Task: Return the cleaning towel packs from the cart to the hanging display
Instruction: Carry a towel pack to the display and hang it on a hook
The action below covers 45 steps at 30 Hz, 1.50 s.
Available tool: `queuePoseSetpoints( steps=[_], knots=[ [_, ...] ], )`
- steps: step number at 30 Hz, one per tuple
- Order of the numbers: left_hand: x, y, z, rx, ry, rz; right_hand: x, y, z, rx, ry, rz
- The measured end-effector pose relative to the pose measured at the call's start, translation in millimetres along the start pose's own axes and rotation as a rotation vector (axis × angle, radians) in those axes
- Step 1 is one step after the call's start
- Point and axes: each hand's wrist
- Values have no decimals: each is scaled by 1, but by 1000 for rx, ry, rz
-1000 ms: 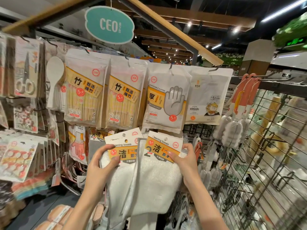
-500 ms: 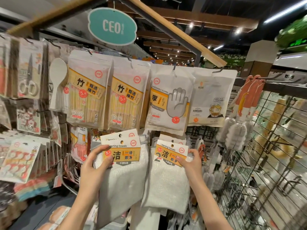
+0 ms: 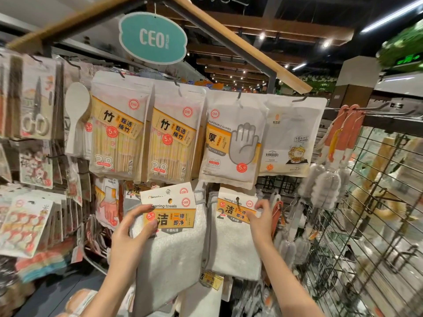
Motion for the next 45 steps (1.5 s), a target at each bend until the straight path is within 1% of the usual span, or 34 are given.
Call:
queuePoseSetpoints(
  steps=[4,7,10,13,19,28,33,36,41,45],
  knots=[
    [-2,-2,-5,2,-5,-15,-3,-6,-3,-117,-26,56],
    [-3,-4,-8,21,-10,-30,-8,-10,-1,-180,-4,119],
    [-3,-4,-9,39,1,-34,-12,-17,-1,-338,26,209],
    [-3,-1,-6,69,23,-17,-15,-23,-1,-504,91,295],
    [-5,1,-7,91,39,-5,-13,-25,2,-666,230,268],
    [-8,0,-19,14,37,0,1,-6,1,-738,280,202],
    [-11,2,-21,6,51,0,0,-2,8,-750,365,118],
    [-11,3,-22,4,53,22,-4,-4,11,-707,335,130],
    [-14,-1,-25,-9,24,-10,-17,-3,18,-685,273,184],
    [-14,1,-26,-9,35,-19,-33,8,20,-539,232,239]
  ],
)
Point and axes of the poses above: each hand's wrist, its own x-axis towards the middle knuckle, its own z-axis out of the back of the hand, y = z × x, and after that the axes turned 9 degrees about -z, right-handed
